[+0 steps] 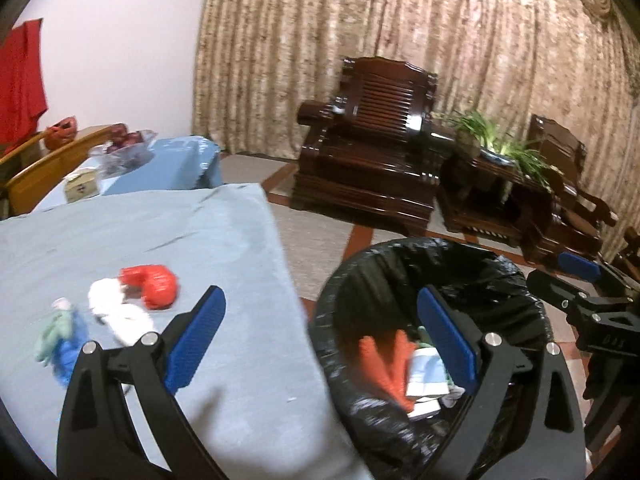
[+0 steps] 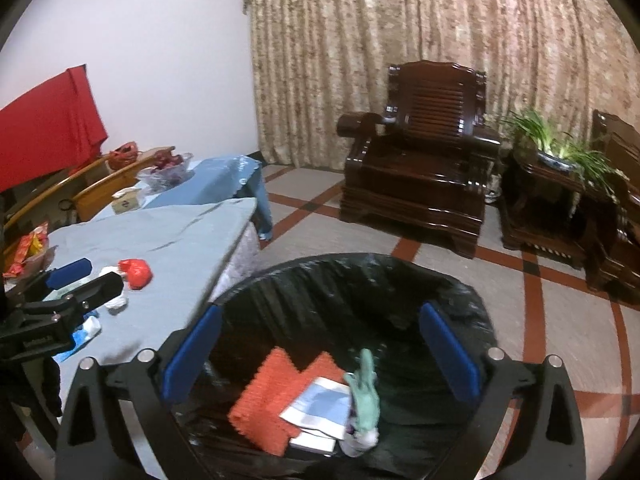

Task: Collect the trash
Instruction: 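Move both open tools back over the table toward the remaining trash, then grasp the white tissue ball with the right tool while the left tool grasps the light green glove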

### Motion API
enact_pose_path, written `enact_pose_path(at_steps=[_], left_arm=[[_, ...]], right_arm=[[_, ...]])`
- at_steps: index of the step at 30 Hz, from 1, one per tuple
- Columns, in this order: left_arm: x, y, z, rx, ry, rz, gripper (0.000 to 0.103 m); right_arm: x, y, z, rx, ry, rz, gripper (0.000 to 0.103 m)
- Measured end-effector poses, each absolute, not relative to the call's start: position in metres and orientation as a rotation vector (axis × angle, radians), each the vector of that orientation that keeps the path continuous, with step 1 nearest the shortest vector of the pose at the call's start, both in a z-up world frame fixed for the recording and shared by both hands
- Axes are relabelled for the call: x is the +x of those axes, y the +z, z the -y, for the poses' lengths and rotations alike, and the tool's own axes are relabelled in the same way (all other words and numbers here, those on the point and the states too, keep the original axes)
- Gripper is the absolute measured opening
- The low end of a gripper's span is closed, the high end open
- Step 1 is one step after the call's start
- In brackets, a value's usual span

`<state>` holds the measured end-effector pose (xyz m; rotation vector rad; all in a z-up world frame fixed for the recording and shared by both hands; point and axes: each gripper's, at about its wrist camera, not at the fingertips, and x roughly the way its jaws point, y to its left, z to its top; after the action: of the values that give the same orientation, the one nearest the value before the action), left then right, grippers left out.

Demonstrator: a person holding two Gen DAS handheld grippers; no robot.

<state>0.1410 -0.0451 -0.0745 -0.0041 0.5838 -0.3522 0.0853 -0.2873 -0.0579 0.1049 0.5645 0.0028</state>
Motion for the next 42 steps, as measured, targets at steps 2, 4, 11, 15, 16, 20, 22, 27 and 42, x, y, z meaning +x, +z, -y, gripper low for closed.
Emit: enact_pose_path(at_steps=[2,4,11,15,16,20,22,27,42], left_arm=[[0.137,-0.072,0.033,-0.007,-0.329,-0.581,0.094],[0.134,-0.071,0.021,-0.004,-0.304,-0.579,0.094],[0.126,-0.071,-0.034,-0.009,-0.198,-0.577,0.094],[0.124,-0.071,-0.067,-0.009,-0.130,-0.574,0.094],[0.124,-0.071,-0.079,-0.008,-0.103,-0.573,0.094],[0.124,-0.074,-0.112,-0.028,-0.040,-0.569,0.094],[0.126,-0.076,-0.127,-0.036,-0.008,-0.569,0.094],[0.131,-0.080,-0.156,-0.053,0.045,-0.571,0.094],[0.171,-0.115,-0.213,-0.091,0.077,-0.650,0.094]], right_arm=[[0.088,-0.056,0.278,0.099,0.019,-0.562,0.097],[0.091,-0.056,0.266,0.094,0.040,-0.561,0.097],[0.109,-0.060,0.226,0.106,0.097,-0.582,0.097],[0.118,-0.060,0.203,0.087,0.128,-0.580,0.097],[0.121,-0.060,0.196,0.086,0.139,-0.579,0.097],[0.132,-0.061,0.171,0.075,0.177,-0.573,0.097],[0.137,-0.061,0.158,0.066,0.196,-0.571,0.097],[0.149,-0.064,0.129,0.041,0.241,-0.565,0.097],[0.201,-0.110,0.039,0.005,0.348,-0.653,0.097]])
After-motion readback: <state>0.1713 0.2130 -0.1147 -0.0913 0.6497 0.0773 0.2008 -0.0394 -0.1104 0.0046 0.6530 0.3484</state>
